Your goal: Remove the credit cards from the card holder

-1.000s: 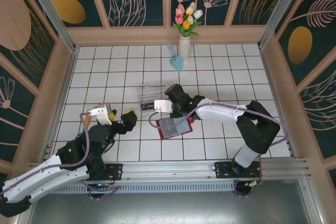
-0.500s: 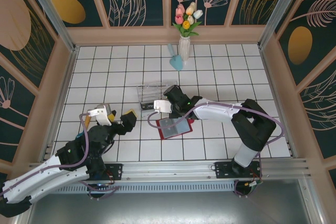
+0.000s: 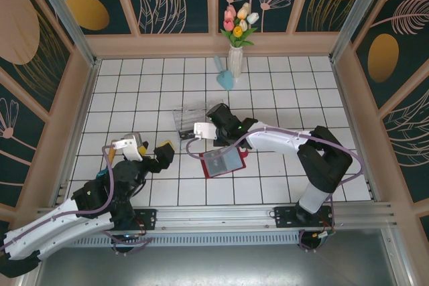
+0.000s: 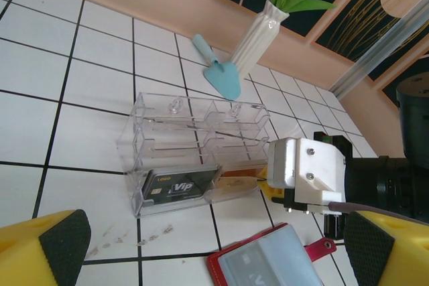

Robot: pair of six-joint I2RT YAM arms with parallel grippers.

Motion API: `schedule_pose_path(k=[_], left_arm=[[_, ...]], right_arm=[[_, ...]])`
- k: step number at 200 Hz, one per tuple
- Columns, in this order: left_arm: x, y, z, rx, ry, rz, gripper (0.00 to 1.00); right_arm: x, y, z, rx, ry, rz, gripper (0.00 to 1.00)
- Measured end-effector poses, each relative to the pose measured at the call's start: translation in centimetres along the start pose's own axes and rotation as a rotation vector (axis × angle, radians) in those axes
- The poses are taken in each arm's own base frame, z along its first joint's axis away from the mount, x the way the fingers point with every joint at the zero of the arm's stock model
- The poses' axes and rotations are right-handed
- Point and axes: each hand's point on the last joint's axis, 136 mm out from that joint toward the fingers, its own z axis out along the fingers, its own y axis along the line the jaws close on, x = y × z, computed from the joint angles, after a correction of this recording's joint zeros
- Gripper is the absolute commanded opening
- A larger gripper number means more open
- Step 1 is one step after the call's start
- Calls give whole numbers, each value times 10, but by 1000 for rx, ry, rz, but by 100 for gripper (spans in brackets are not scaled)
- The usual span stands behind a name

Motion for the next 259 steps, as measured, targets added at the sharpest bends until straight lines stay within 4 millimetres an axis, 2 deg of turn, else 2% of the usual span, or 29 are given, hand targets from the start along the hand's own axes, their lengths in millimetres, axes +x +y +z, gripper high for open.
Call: schedule_pose_path(k=[41,94,259], left_arm=[[0,0,0,1,1,0,99],[0,0,0,2,2,0,99],[3,1,1,1,8,4,99]], right_arm=[[-4,2,3,-15,12,-34,0],[3,8,12,-32,48,-100,0],[12,1,8,-16,113,-161,0]])
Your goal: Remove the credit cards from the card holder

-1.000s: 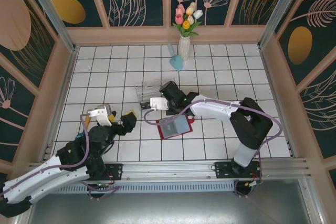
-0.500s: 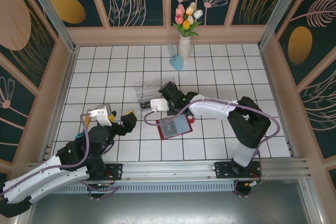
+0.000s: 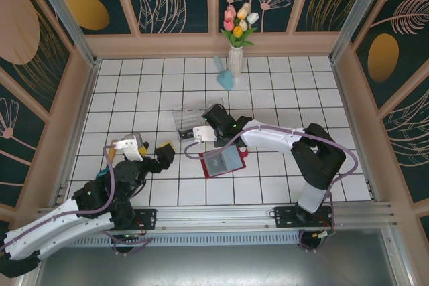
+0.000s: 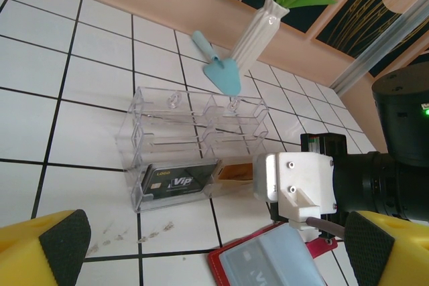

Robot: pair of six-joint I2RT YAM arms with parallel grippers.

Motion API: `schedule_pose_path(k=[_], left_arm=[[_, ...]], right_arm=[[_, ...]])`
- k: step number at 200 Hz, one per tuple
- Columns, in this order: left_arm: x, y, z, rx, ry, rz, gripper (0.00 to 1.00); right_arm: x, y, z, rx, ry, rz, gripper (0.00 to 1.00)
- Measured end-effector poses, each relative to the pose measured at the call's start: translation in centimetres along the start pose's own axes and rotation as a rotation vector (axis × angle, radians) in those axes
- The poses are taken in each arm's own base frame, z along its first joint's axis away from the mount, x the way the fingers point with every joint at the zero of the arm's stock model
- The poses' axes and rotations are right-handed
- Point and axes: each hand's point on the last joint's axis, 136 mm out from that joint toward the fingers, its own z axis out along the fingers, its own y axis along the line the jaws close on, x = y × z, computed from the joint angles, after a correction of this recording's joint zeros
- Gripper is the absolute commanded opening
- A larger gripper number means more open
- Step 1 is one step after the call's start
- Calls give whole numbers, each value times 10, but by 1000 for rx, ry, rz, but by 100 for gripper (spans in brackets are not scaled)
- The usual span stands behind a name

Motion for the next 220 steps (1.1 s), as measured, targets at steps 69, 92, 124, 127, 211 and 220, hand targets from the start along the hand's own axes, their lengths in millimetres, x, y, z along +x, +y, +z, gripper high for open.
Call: schedule_pose_path(k=[69,92,124,127,211,220], left_arm=[[0,0,0,0,0,0,99],[0,0,0,2,-2,-2,99],[-1,0,-1,3,-3,-4,99],[-1,0,-1,4,-3,-4,99],[0,0,-1,8,0,-4,99],[0,-1,-1,9,1,-4,99]], right_arm=[[0,0,6,-8,9,-2,1],[-3,-4,10,-2,9,2,7],[-6,-9,12,7,5,9,15],[-6,-9,12,8,5,12,15],[-10,-14,10,18,-5,38,28],[-12,-17,9,24,-9,45,28]])
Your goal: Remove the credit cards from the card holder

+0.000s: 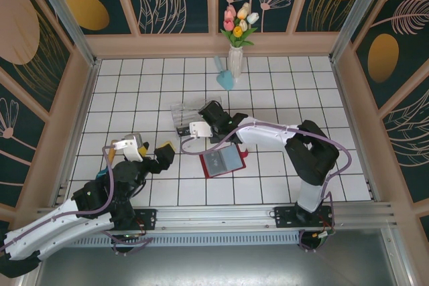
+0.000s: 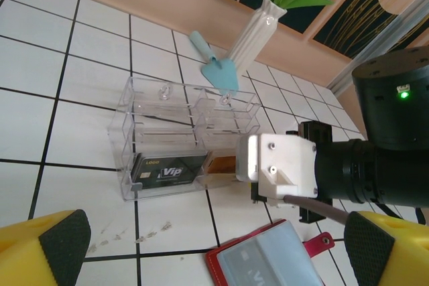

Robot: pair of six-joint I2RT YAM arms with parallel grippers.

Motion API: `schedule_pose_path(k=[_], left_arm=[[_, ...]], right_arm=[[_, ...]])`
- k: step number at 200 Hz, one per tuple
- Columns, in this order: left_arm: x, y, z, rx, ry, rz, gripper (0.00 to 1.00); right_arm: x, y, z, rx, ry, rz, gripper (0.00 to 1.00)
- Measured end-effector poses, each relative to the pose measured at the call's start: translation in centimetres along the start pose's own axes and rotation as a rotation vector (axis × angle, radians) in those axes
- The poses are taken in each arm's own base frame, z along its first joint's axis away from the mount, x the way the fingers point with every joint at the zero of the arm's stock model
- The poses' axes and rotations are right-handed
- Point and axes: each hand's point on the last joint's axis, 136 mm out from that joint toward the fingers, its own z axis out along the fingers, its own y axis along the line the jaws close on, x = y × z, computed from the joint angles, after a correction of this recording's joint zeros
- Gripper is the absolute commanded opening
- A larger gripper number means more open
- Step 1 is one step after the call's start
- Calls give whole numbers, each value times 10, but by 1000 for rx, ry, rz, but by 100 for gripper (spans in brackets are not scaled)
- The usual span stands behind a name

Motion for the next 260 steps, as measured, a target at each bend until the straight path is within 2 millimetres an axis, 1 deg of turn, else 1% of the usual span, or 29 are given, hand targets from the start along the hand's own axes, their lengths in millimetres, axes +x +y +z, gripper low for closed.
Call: schedule_pose_path(k=[19,72,111,147,166,192,208,220,238,260], left_arm=[[1,0,0,2,4,1,99],[2,0,0,4,6,1,99],[2,0,0,4,6,1,99],[2,0,0,4,6,1,99],[2,0,0,4,6,1,99],[2,0,0,4,6,0,99],[2,0,0,4,6,-4,99],[3,0,1,6,7,-7,99],[7,-1,2,15,18,-12,98],[16,-4,7,25,45,-22,93]], right_arm=[[-3,-5,-2,9,-7,6,33],[0,-8,-1,18,1,12,34],[11,-19,1,54,35,31,34],[12,-23,4,73,39,40,34],[11,-25,3,77,34,66,34],[6,-37,-1,101,16,156,33],[6,-44,-8,118,0,248,32],[7,-51,-17,130,-22,339,32],[9,-59,-40,148,-83,505,32],[13,-58,-71,147,-178,695,33]])
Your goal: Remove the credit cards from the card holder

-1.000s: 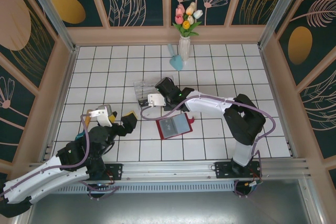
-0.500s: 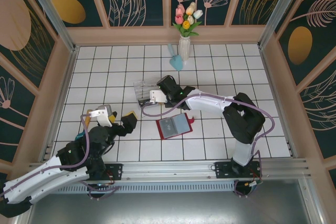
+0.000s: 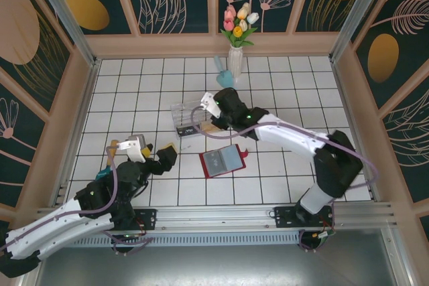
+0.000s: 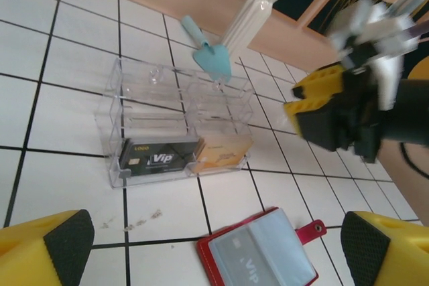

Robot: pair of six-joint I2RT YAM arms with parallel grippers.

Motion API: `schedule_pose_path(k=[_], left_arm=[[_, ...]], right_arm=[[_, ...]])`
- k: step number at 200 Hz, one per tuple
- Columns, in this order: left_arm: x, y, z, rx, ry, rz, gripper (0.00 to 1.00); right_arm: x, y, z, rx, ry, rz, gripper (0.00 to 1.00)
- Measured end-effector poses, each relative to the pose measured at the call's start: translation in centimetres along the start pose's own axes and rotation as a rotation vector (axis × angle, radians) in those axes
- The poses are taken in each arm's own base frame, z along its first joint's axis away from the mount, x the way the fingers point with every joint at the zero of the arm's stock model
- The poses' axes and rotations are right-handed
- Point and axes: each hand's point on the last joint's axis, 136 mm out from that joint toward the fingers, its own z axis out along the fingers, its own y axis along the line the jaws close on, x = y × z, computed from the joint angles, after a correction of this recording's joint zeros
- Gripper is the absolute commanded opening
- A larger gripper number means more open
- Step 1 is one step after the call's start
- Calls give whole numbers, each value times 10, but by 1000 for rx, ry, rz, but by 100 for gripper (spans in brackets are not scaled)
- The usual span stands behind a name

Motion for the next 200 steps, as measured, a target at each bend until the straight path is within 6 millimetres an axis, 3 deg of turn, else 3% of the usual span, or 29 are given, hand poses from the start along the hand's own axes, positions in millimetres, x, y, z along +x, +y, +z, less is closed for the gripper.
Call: schedule_pose_path(k=[32,66,105,142,200], left_arm=[[32,-8,22,8,107,-21,86],[88,-8,48,-20,289,-38,70],[129,-7,64,-53,417,-82,55],[144,-14,73,-37,463,-128,51],[160,-30,84,20,508,-207,50]], right_arm=[[8,13,-26,-82,-60,270,31],[51,41,-18,-154,43,495,22],[88,72,-13,-227,148,656,15],[107,96,-12,-282,204,704,7],[128,124,1,-326,278,697,5]])
